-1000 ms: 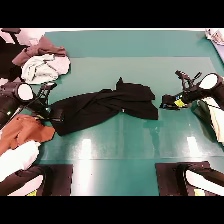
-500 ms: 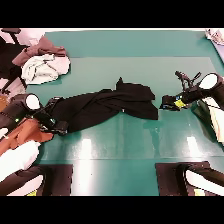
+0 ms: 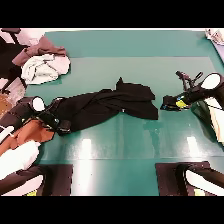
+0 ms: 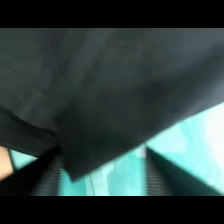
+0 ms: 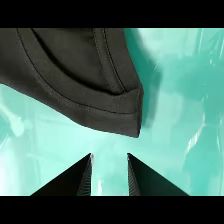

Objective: Fold the shirts.

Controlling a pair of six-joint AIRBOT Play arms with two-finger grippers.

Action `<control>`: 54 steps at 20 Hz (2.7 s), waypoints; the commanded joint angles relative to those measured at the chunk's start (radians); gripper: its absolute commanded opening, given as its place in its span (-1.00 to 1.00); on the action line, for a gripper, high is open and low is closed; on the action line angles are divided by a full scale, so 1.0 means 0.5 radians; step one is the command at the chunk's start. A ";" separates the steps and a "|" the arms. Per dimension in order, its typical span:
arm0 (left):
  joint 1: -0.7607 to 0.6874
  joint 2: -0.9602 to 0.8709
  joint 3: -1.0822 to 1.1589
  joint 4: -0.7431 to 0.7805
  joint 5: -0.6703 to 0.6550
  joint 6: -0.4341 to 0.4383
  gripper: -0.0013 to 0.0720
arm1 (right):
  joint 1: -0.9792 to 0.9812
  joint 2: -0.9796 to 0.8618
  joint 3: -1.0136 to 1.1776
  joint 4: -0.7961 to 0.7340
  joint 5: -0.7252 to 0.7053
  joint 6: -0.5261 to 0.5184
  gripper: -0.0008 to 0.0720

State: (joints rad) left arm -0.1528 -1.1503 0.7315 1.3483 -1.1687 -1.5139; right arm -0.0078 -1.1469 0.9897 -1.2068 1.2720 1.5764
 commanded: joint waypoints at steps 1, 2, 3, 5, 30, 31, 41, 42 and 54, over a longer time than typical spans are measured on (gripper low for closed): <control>-0.002 -0.009 -0.002 -0.061 0.110 0.007 0.16 | 0.001 0.050 0.001 -0.053 -0.032 0.003 -0.25; -0.002 -0.009 -0.002 -0.089 0.124 0.007 0.15 | 0.001 0.040 -0.002 -0.085 -0.018 0.003 -0.25; -0.002 -0.009 -0.002 -0.095 0.136 0.007 -0.13 | 0.000 0.037 -0.024 -0.109 -0.014 0.004 -0.25; -0.002 -0.009 -0.001 -0.095 0.160 0.008 -0.88 | -0.017 0.037 -0.100 -0.121 -0.028 0.004 -0.25; -0.002 0.225 0.580 0.169 -0.510 0.045 -0.88 | 0.108 -0.291 -0.465 0.703 -0.622 -0.656 -0.79; -0.002 0.225 0.580 0.166 -0.513 0.044 -0.88 | 0.108 -0.291 -0.410 0.700 -0.582 -0.656 -0.92; -0.002 0.282 1.479 0.162 -0.725 -0.169 -0.88 | -0.501 0.137 0.621 0.684 -0.101 -0.536 -0.94; -0.002 0.282 1.594 0.237 -0.696 -0.175 -0.88 | -0.571 0.166 0.704 0.686 -0.098 -0.526 -0.94; 0.008 0.716 1.782 0.030 -0.860 -0.565 -0.88 | -0.417 0.683 1.064 0.237 0.205 -0.274 -0.94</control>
State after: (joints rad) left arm -0.1493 -0.8761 1.6161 1.4204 -1.5562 -1.7428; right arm -0.2447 -0.9070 1.5055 -1.0252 1.3354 1.4014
